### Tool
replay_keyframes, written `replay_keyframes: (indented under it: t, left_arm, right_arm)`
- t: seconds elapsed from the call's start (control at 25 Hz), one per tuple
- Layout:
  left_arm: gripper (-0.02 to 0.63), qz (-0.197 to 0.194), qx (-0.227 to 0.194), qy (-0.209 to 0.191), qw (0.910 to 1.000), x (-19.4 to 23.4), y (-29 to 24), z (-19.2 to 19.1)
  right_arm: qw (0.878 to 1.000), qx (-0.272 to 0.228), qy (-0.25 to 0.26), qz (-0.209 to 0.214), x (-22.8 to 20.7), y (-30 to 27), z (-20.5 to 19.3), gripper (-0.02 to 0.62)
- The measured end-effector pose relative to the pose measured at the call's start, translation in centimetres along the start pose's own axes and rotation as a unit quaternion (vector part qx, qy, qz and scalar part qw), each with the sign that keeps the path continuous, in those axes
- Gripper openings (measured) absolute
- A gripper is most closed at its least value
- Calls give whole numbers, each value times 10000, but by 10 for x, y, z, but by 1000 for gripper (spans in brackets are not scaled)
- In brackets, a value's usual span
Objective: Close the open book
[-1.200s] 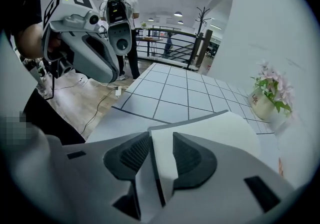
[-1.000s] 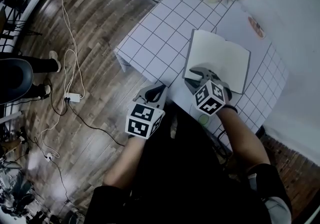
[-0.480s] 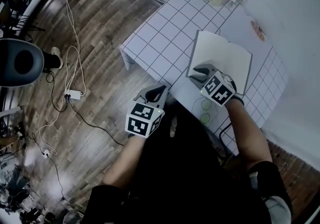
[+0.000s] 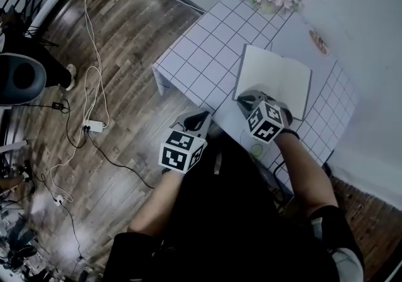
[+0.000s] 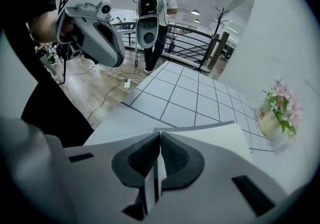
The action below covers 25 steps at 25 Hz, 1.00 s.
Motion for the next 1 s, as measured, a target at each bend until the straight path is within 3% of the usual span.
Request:
replay_keyframes:
  t: [0.16, 0.36, 0.52, 0.72, 0.88, 1.0]
  left_arm:
    - [14, -52, -58, -55, 10000, -6, 5, 8]
    - [14, -160, -106, -89, 9998, -14, 4, 17]
    - [14, -242, -63, -121, 9996, -19, -33, 25]
    - [14, -427, 390, -704, 9958, -32, -95, 36]
    - [14, -526, 451, -669, 9953, -38, -109, 40]
    - [15, -387, 548, -585, 9960, -29, -110, 33]
  right_arm:
    - [9994, -110, -48, -313, -1, 20, 6, 8]
    - [9959, -282, -472, -724, -11, 49, 6, 5]
    - [9905, -232, -871, -1038, -22, 69, -7, 5]
    - [9855, -252, -1252, -1115, -24, 83, -29, 5]
    - [9835, -415, -1423, -1038, -22, 85, -46, 6]
    - [9849, -453, -1375, -952, -19, 77, -51, 26]
Point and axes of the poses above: the fingertips, and each gripper's own axes: y backward along the fingers, x to its left, z out of its top, the point moved 4 cm from there along y, backward along the fingers, and after that the axes turned 5 degrees about -y, right-handed, at the moved point
